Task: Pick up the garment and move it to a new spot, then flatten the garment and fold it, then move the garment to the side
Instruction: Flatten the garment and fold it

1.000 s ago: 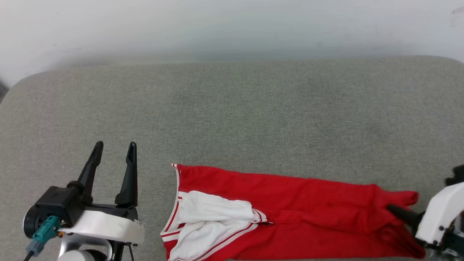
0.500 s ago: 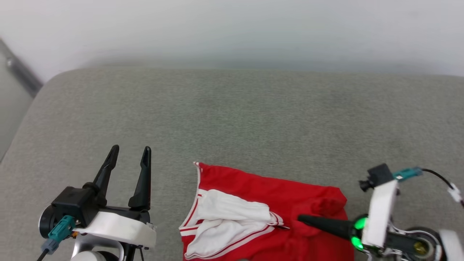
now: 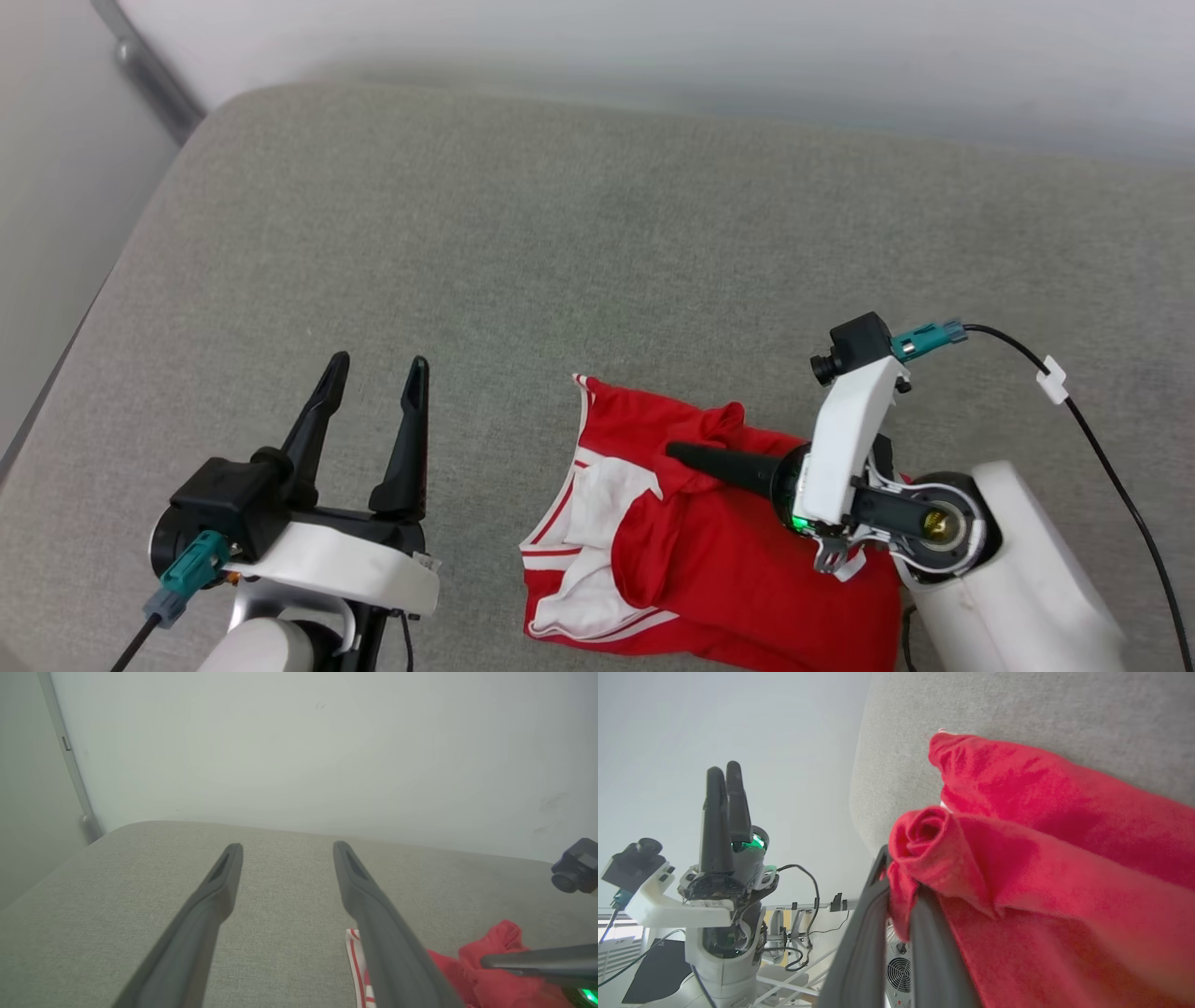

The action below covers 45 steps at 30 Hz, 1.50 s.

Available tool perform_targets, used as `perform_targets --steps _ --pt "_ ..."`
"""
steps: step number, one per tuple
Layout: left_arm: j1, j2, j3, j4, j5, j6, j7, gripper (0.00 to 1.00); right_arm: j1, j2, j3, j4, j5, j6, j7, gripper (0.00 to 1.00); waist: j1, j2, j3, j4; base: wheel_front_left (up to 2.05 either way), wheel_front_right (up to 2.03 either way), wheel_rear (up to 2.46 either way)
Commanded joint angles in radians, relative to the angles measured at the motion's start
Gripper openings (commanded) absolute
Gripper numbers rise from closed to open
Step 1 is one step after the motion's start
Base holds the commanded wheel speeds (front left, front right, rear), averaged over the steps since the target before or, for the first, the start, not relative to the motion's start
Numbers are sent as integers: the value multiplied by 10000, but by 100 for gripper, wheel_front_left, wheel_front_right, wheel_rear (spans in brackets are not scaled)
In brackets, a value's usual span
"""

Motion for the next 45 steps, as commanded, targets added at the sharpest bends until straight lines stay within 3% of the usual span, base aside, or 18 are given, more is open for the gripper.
perform_targets --steps 1,3,4,5,6,12,20,25,32,36,45 --pt "-202 -110 -21 93 -16 -89 -90 100 -273 -1 171 410 -342 0 -318 0 -1 0 358 181 0 0 0" --pt "-258 -173 -39 222 -20 -168 -118 100 -405 -2 418 887 -651 0 -662 0 -1 0 464 167 0 0 0" --pt "-282 -186 -42 292 -19 -217 -142 100 -424 1 600 1074 -739 0 -748 13 -1 0 495 137 0 0 0" --pt "-320 -196 -30 356 -20 -235 -156 100 -474 5 772 1178 -818 0 -857 47 -1 0 521 92 0 0 0" --pt "-376 -202 -24 411 -10 -274 -174 100 -503 -1 956 1258 -808 0 -933 100 -1 0 536 44 0 0 0" --pt "-446 -85 45 585 67 -313 -192 100 -671 -80 1922 890 -1197 0 -1969 100 -1 0 413 -436 0 0 0" --pt "-112 97 176 650 35 -60 -68 100 -208 -1474 2849 -126 -3641 0 -4720 100 -1 0 -218 -1128 0 0 0" --pt "270 209 399 676 -94 144 -88 100 606 -2051 1567 -296 -5509 0 -6638 100 -1 0 -549 -1574 0 0 0" --pt "815 319 686 784 -150 372 -169 100 2104 -1875 -1172 -1295 -7293 0 -8244 100 -1 0 -981 -2126 0 0 0" --pt "1087 360 830 806 -48 481 -236 100 2864 -1605 -2031 -2189 -7946 0 -8636 100 -1 0 -1245 -2336 0 0 0" --pt "1718 269 1147 638 158 606 -307 100 4246 -913 -2406 -3869 -8640 0 -8377 100 -1 0 -1663 -2502 0 0 0"
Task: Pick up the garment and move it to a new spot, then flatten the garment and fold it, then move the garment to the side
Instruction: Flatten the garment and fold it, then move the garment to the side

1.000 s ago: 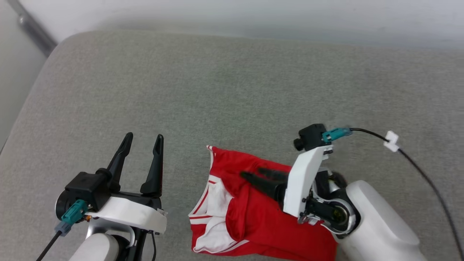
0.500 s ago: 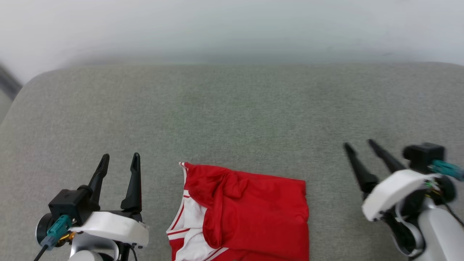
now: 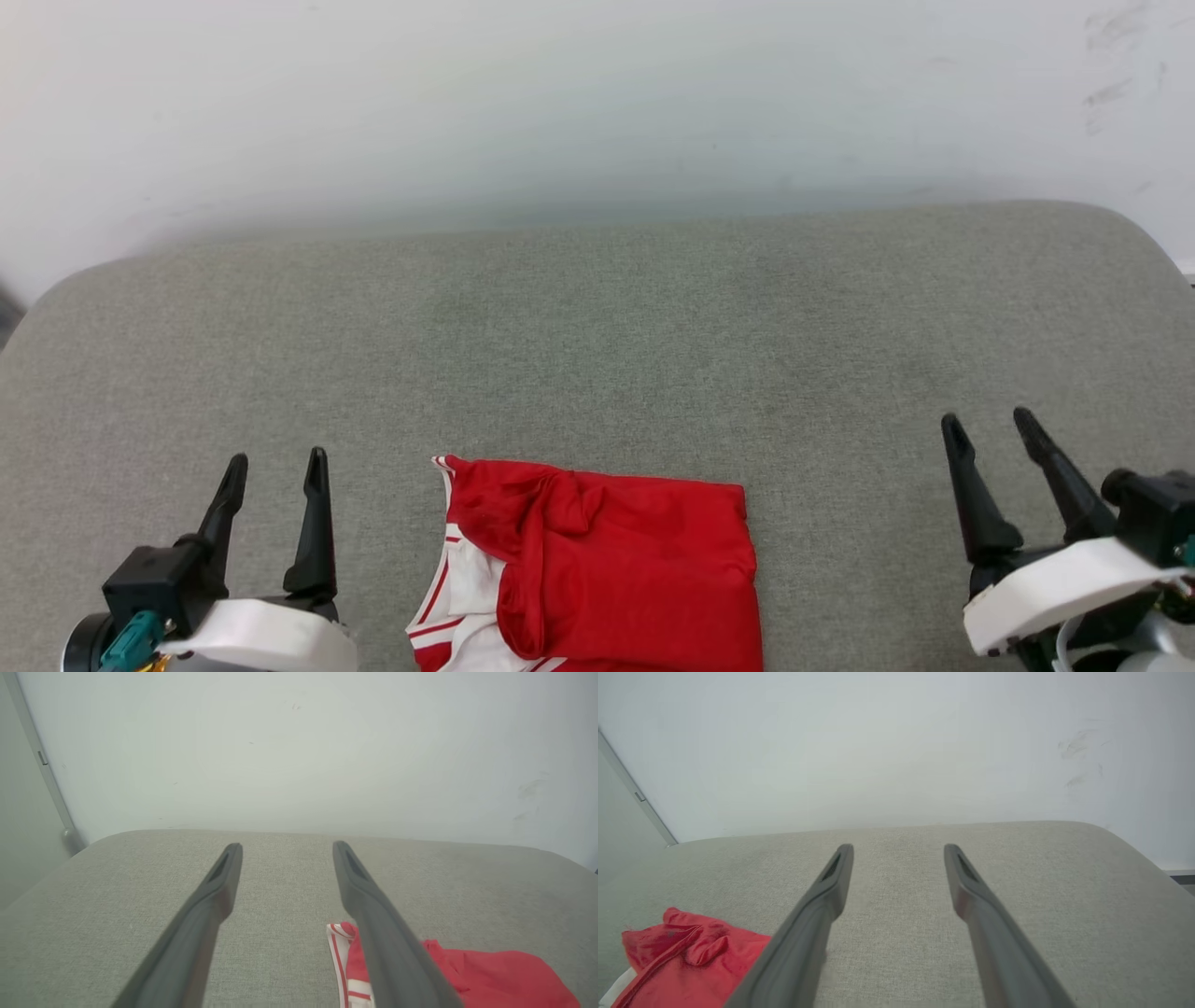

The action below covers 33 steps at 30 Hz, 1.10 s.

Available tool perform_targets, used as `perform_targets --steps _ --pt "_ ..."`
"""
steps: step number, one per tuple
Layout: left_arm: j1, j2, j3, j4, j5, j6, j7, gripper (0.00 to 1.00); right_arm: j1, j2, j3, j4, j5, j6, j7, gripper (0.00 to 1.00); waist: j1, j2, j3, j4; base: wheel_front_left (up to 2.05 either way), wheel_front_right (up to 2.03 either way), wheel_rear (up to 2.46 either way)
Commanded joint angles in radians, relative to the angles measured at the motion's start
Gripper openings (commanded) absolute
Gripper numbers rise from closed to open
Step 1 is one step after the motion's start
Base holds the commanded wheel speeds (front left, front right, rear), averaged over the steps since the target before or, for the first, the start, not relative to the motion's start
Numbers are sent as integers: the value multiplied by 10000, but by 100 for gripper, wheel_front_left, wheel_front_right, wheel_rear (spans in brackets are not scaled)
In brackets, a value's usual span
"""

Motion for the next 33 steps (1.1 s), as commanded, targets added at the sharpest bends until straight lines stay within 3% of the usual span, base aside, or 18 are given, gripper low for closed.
perform_targets --steps 1,11,16,20,24,27,33 --pt "173 -14 77 -46 79 80 -56 100 203 121 -1 -174 -23 0 140 100 0 0 -26 -15 0 0 0" --pt "331 -135 262 -122 198 -12 -75 100 566 470 -231 -806 -49 0 609 100 0 0 13 139 0 0 0" --pt "178 -233 264 -160 290 -96 -78 100 617 627 -779 -670 630 0 1162 100 0 0 128 260 0 0 0" --pt "-16 -387 241 -227 387 -169 -82 100 631 511 -1531 -168 1965 0 2678 100 0 0 332 530 0 0 0" --pt "-302 -564 214 -321 525 -335 -63 100 806 16 -1564 444 3191 0 5178 100 0 0 624 913 0 0 0" --pt "-508 -733 265 -364 623 -461 -61 100 794 34 -1530 585 3859 0 6616 100 0 0 887 1191 0 0 0" --pt "-892 -1118 382 -426 820 -737 -62 100 317 427 -912 725 4751 0 7939 100 0 0 1540 1646 0 0 0"
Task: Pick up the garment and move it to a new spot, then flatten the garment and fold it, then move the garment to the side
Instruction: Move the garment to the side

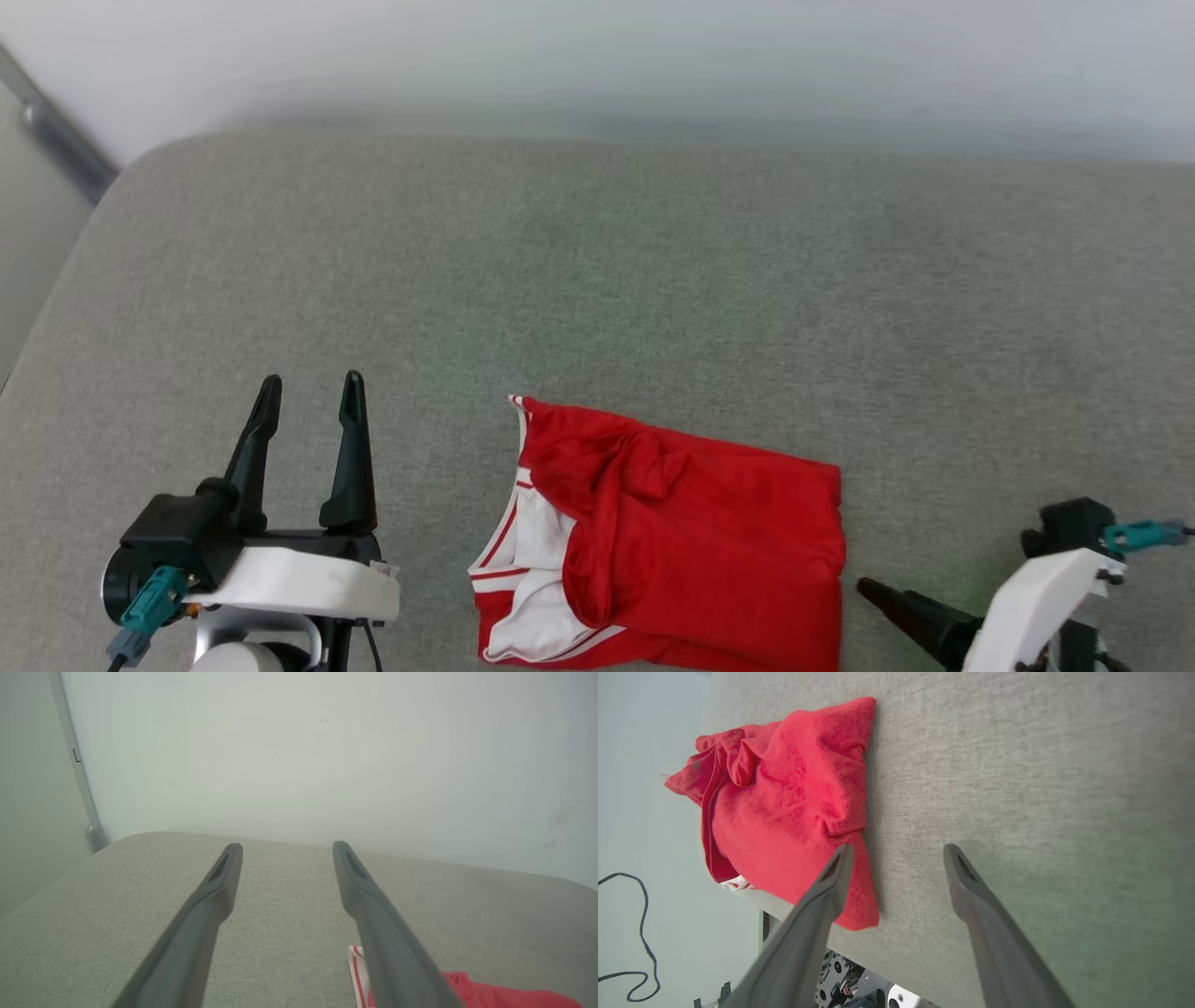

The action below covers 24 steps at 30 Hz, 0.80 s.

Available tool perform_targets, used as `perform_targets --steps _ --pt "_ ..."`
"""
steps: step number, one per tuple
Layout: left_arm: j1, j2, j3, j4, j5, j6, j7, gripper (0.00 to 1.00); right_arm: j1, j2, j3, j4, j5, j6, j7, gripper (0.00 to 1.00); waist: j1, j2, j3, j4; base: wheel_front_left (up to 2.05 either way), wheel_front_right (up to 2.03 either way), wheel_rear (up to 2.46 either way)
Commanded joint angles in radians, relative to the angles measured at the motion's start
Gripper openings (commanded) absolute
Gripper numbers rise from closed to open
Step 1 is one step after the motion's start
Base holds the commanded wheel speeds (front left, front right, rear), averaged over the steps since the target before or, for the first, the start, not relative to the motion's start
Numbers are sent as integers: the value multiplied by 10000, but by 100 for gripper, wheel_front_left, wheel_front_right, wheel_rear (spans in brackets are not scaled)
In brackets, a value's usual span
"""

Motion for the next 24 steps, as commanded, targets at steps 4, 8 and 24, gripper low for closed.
perform_targets --steps 4,8,24 --pt "-361 -307 115 93 136 -261 -18 100 -642 264 478 523 606 0 100 100 0 0 704 437 0 0 0" --pt "-530 -465 263 211 248 -472 -18 100 -1075 416 871 1271 970 -9 5 100 0 0 1013 520 0 0 0" --pt "-224 -582 578 772 645 -852 1 100 -1885 -427 2653 1506 576 -1 -846 0 0 0 223 40 0 0 0"
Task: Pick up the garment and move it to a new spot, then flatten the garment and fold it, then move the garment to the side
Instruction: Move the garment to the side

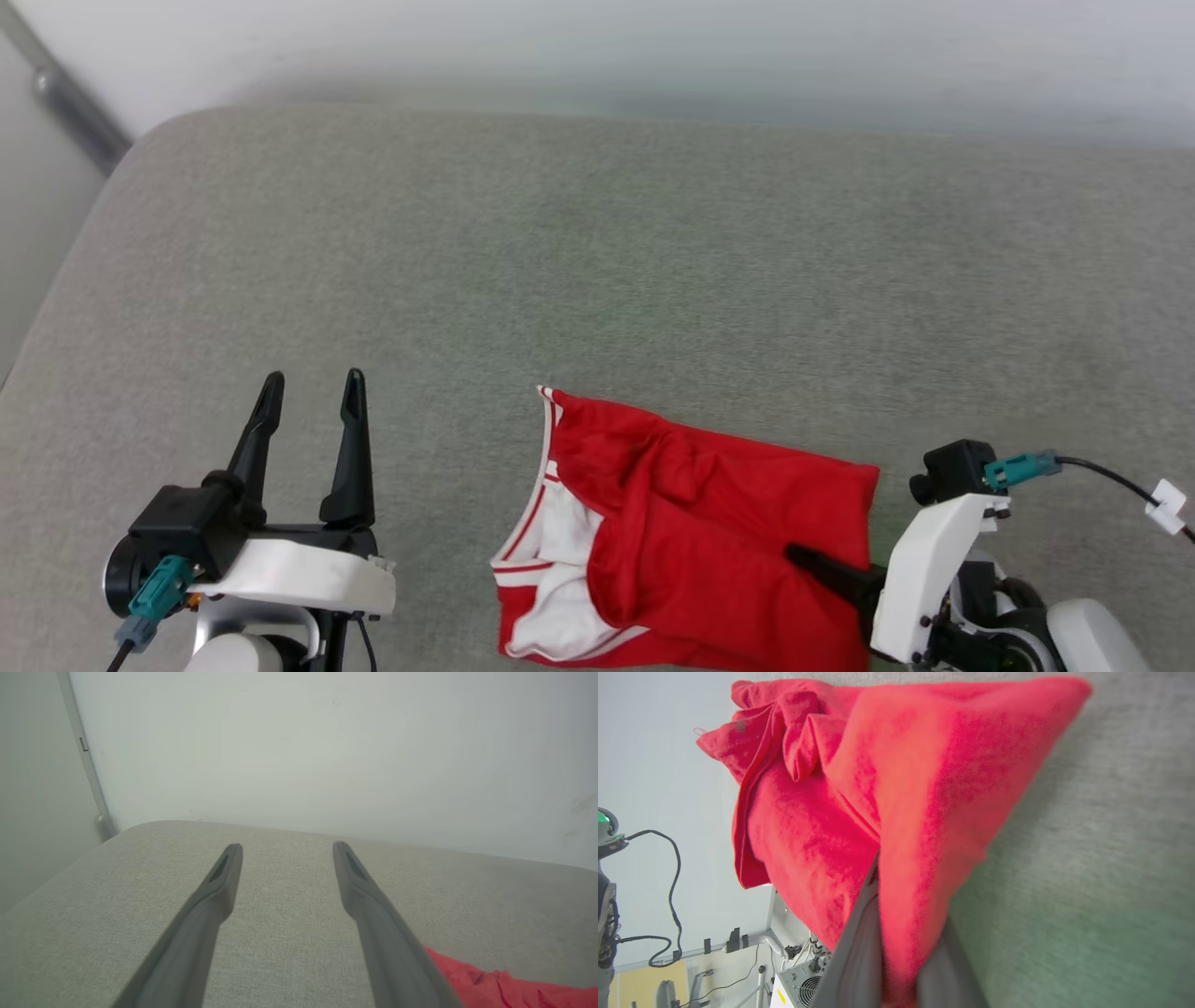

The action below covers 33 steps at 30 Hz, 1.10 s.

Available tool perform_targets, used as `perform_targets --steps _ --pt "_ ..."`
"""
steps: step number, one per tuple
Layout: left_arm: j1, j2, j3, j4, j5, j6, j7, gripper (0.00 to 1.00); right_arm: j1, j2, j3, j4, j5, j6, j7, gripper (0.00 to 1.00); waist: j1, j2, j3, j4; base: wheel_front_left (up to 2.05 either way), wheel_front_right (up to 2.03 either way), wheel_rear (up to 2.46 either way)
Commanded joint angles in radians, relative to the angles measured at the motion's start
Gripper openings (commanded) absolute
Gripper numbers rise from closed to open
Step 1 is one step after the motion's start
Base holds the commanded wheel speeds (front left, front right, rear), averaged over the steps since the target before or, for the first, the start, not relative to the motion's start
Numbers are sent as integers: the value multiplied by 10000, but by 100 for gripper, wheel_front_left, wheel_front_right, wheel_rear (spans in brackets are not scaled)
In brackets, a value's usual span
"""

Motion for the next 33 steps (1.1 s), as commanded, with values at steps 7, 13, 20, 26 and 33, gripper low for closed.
perform_targets --steps 7,13,20,26,33 --pt "460 248 107 -301 44 137 95 100 -103 -1336 88 -871 -1989 -3 -14 0 0 0 -673 -1560 0 0 0" --pt "426 436 88 -714 90 99 223 100 -513 -2011 -268 -1126 -3161 -3 298 0 0 0 -414 -3023 0 0 0" --pt "-405 828 -95 -1432 336 -114 569 100 -2030 -2242 -797 -256 -4593 -3 -529 0 0 0 1114 -4625 0 0 0" --pt "-1407 1136 -311 -1878 616 -379 969 100 -3522 -2385 -1676 1025 -5441 -5 -1575 0 0 0 2547 -5090 0 0 0" --pt "-2425 1475 -530 -2193 876 -729 1337 100 -5274 -2621 -2866 2722 -6431 -6 -2836 0 0 0 3829 -5017 0 0 0"
